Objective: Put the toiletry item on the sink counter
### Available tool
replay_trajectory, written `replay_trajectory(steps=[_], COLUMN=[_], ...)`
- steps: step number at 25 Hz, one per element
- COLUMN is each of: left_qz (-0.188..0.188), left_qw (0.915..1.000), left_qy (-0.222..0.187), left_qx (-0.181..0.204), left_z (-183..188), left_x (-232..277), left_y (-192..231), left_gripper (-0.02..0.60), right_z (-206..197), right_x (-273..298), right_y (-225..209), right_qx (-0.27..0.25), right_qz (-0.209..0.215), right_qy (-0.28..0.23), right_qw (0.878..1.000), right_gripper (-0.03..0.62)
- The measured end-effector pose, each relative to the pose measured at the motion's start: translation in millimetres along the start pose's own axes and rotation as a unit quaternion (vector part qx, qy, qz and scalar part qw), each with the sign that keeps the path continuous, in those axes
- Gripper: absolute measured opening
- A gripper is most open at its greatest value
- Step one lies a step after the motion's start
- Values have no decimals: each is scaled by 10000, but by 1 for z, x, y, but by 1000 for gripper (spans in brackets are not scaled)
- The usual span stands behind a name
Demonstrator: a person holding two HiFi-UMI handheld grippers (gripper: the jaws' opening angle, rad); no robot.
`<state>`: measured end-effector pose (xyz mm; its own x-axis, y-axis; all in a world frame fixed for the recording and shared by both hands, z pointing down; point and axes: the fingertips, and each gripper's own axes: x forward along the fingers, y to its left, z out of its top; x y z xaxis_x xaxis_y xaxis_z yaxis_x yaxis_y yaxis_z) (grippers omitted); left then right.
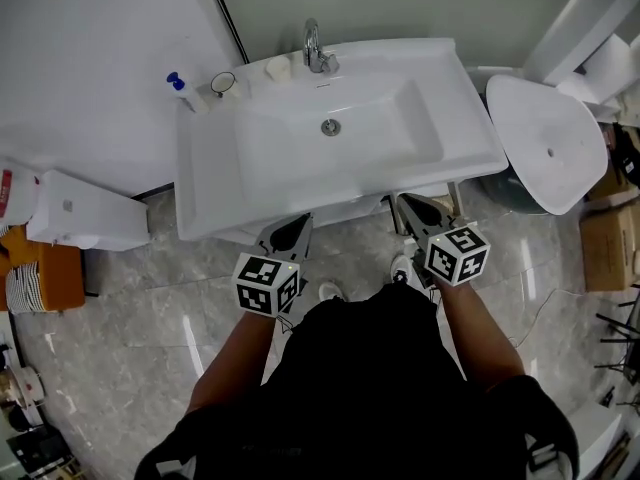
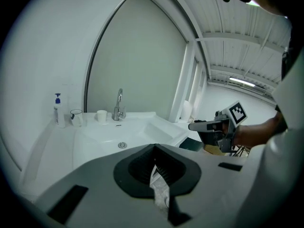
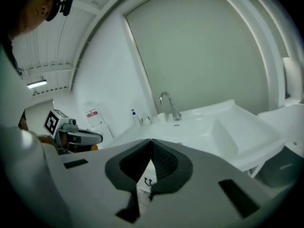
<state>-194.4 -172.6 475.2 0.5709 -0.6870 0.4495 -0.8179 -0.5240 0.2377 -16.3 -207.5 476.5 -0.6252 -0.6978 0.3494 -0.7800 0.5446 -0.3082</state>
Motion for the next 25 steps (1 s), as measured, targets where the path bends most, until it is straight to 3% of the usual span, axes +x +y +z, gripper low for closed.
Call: replay_trajectory(steps=[5,12,16,25], left_qz=[119,572,724,987], left_qw=[9997,9974,9958,9933], left_qy=[-226,-361,-417,-328], left_qx=[-61,-249,-381,-501], left_z=[9,8,4,-10], left_x=[-12,-18,-12,6], left_y=[-11,-28,-56,-128], left_gripper=[-3,-3,-3,-4], right_z=[22,18,15,-12], right_x=[-12,-30,-47,-99], right_y=[13,2,-4,-33], right_qx=[-477,-400,-474,-588], right_qz=[89,291,667,1028], right_qy=[-141,-87,-26,265], right_qw=[9987,9987,9966,9926], right_gripper=[3,5,3,3])
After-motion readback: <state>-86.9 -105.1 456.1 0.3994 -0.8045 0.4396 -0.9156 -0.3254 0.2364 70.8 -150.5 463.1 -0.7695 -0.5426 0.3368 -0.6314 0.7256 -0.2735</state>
